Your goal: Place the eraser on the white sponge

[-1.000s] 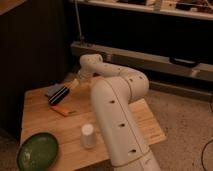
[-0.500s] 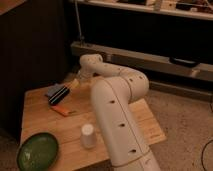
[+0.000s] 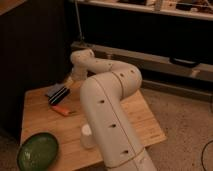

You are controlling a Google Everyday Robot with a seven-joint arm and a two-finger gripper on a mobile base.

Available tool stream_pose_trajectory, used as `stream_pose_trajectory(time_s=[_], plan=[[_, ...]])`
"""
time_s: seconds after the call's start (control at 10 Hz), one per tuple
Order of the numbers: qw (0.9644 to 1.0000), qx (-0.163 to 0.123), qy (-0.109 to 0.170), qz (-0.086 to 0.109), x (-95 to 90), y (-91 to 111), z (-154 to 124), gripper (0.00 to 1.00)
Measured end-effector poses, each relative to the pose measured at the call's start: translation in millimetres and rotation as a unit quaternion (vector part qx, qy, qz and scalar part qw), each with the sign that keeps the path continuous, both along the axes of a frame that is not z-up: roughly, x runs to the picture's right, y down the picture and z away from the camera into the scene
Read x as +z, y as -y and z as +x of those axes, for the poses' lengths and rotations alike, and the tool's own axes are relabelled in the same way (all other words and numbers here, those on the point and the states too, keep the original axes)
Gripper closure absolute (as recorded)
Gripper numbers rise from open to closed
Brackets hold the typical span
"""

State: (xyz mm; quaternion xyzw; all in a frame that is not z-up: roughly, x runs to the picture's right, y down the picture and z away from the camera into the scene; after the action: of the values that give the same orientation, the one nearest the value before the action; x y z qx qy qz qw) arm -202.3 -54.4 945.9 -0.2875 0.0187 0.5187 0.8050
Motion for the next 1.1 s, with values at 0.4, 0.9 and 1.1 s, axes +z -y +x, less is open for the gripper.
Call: stream_pose_trajectory(time_s=[0.4, 0.9, 1.1], plan=[[0.9935, 0.046, -0.098, 0.034, -26.9, -4.5, -23.1, 0.2], [0.9886, 0.081, -0.12, 0.04, -27.2, -9.6, -19.0, 0.2], [0.9843, 0.119, -0.129, 0.017, -26.4, -5.1, -6.1, 0.2]])
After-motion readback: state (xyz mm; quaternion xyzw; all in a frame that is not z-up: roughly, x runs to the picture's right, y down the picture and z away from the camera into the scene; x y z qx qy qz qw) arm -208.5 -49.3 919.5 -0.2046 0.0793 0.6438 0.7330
